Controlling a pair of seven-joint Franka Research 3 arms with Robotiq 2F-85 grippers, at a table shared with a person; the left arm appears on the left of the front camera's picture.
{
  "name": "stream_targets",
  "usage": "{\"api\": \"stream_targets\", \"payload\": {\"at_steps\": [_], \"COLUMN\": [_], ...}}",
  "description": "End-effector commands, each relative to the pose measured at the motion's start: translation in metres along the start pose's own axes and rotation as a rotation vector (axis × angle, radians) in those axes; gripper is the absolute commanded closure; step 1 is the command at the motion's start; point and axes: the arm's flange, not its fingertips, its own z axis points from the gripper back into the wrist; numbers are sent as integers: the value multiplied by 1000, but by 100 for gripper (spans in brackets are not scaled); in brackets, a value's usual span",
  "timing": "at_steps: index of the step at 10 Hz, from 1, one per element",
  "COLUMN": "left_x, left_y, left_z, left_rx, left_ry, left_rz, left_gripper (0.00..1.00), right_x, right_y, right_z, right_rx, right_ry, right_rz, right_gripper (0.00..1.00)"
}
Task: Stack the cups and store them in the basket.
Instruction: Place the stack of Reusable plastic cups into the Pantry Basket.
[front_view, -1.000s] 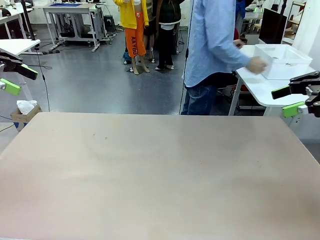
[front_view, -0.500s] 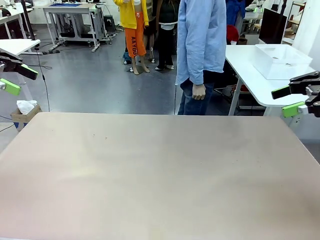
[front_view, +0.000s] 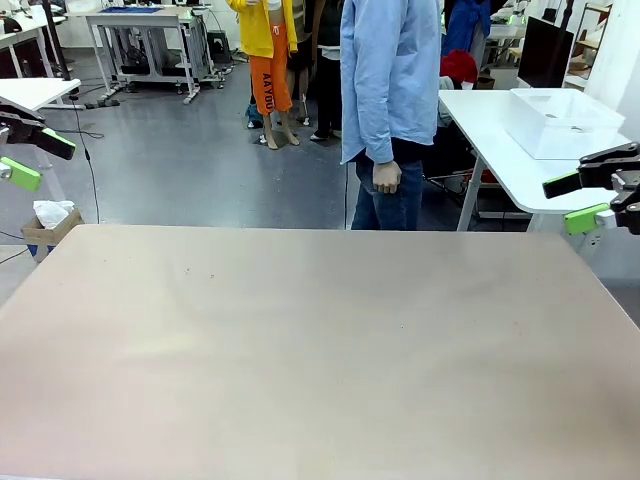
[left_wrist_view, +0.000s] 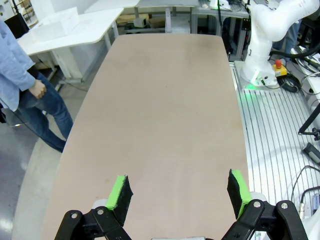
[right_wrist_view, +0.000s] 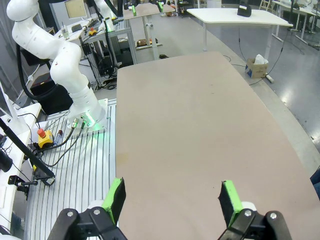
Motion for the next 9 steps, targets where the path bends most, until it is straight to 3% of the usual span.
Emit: {"api": "stream_targets", "payload": {"at_steps": [1, 9], "left_x": [1, 1], "left_y": [0, 0], "left_z": [1, 1], "left_rx": [-6, -6], "left_ry": [-6, -6], "left_rz": [-5, -5], "left_gripper": [0, 0], "right_x": [4, 4], "right_y": [0, 0], "right_z": [0, 0], "right_rx": [3, 3], "right_ry": [-19, -19], "right_rz": [-11, -11], "right_gripper": [0, 0]}}
